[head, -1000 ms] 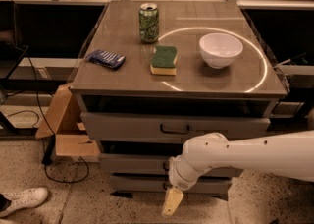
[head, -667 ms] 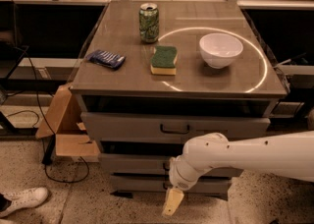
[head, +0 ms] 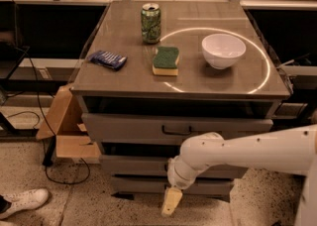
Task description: Open middle drawer
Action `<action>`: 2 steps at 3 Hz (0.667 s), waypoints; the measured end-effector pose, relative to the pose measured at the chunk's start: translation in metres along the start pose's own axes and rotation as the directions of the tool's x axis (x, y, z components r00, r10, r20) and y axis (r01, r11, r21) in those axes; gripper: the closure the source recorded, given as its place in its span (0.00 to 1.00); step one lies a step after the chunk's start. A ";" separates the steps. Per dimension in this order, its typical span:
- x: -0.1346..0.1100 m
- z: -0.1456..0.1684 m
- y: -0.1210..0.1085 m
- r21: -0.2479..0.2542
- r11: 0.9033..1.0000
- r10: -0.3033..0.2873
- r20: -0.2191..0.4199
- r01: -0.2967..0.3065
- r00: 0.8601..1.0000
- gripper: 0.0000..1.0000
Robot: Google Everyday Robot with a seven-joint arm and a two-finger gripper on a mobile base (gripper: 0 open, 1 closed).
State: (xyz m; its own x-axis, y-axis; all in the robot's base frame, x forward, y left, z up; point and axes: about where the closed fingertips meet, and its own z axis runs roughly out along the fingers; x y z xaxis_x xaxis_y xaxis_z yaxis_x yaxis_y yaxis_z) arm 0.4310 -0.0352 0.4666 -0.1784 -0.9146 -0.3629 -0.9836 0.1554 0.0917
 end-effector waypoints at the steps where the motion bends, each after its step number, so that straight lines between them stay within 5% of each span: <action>1: 0.004 0.017 -0.009 -0.010 1.000 0.002 -0.011 -0.002 1.000 0.00; 2: 0.020 0.035 -0.014 -0.017 1.000 0.015 -0.039 -0.015 0.999 0.00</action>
Offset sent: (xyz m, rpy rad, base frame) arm 0.0120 -0.0221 -0.0697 -0.0740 0.0442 -0.0190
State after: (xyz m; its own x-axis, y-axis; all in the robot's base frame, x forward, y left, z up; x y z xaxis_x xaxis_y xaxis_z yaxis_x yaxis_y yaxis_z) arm 0.4400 -0.0427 0.4257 -0.1917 -0.9260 -0.3253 -0.9801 0.1632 0.1131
